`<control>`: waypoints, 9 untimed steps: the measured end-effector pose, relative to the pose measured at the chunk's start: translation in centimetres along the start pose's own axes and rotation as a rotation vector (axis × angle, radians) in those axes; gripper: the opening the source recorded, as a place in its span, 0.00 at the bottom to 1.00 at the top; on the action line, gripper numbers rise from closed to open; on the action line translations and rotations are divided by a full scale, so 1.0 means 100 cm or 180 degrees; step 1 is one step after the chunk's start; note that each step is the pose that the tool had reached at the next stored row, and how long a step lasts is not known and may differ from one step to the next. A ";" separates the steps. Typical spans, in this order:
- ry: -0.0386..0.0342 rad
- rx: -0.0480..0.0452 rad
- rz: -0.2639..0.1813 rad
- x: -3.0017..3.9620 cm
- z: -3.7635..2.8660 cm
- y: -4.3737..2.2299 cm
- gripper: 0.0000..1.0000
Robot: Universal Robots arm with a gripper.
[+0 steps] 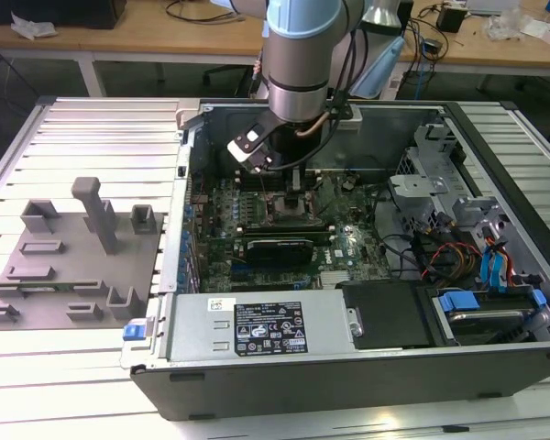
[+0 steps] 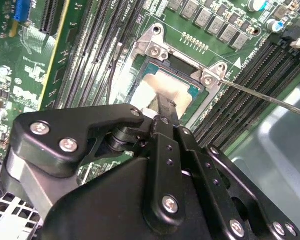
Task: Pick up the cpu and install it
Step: 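Place the cpu into insertion slot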
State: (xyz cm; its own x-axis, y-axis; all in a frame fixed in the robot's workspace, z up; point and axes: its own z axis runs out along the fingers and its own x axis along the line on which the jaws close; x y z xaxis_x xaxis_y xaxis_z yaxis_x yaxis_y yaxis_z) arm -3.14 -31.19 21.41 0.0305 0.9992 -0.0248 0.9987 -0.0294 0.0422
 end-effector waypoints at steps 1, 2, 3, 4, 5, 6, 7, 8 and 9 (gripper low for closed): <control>0.0000 0.0000 0.0000 0.0000 -0.0028 0.0001 0.11; 0.0000 -0.0001 0.0000 -0.0002 -0.0062 0.0003 0.11; 0.0000 -0.0001 0.0000 -0.0002 -0.0096 0.0004 0.11; 0.0000 0.0000 0.0000 -0.0004 -0.0146 0.0006 0.11; 0.0000 -0.0001 0.0000 -0.0005 -0.0203 0.0009 0.11; 0.0000 0.0000 0.0000 -0.0007 -0.0264 0.0011 0.11; 0.0000 -0.0001 0.0000 -0.0008 -0.0312 0.0013 0.11; 0.0000 -0.0001 0.0000 -0.0009 -0.0356 0.0015 0.11; 0.0000 -0.0001 0.0000 -0.0009 -0.0375 0.0016 0.11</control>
State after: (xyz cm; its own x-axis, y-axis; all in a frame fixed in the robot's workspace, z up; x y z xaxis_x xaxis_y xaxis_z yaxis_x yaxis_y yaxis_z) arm -3.14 -31.19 25.16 0.0305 0.9992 -0.0248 0.9987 -0.0294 0.0424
